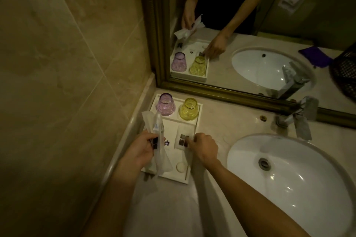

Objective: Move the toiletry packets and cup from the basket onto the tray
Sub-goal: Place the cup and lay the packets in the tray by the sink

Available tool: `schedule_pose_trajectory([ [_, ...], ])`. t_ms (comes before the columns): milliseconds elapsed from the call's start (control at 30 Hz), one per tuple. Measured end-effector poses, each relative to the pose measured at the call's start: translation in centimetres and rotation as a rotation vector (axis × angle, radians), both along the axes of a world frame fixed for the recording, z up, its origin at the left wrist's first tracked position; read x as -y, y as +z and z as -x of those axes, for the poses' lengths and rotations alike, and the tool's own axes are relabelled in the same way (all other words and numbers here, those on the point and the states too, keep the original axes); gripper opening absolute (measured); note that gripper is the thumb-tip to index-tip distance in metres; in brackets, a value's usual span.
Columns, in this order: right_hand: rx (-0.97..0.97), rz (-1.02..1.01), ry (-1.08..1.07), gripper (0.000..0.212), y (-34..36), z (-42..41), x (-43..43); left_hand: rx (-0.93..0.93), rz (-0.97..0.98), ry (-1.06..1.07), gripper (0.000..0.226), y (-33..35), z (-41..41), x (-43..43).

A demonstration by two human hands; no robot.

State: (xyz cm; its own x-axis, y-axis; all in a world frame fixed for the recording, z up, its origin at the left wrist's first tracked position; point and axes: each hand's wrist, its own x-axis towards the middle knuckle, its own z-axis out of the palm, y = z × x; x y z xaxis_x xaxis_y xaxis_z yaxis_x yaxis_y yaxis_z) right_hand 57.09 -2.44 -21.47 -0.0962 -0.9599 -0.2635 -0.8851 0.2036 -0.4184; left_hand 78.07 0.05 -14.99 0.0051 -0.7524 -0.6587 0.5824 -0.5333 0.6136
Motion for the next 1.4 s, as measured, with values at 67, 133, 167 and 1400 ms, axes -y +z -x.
schedule_pose_trajectory([
  [67,0.143,0.067,-0.047,0.049,1.3,-0.1,-0.6,0.002,-0.003,-0.004,0.024,-0.1,0.3,0.1],
  [133,0.325,0.121,-0.061,0.052,3.0,-0.7,-1.6,0.018,-0.003,-0.016,0.024,-0.2,0.6,0.2],
  [167,0.413,0.13,-0.047,0.054,3.8,-1.1,-2.4,0.028,-0.007,-0.017,0.023,-0.4,0.7,0.3],
  [1400,0.409,-0.238,-0.06,0.023,1.0,-4.9,-4.8,-0.052,-0.103,0.151,0.031,-0.5,-2.7,-2.1],
])
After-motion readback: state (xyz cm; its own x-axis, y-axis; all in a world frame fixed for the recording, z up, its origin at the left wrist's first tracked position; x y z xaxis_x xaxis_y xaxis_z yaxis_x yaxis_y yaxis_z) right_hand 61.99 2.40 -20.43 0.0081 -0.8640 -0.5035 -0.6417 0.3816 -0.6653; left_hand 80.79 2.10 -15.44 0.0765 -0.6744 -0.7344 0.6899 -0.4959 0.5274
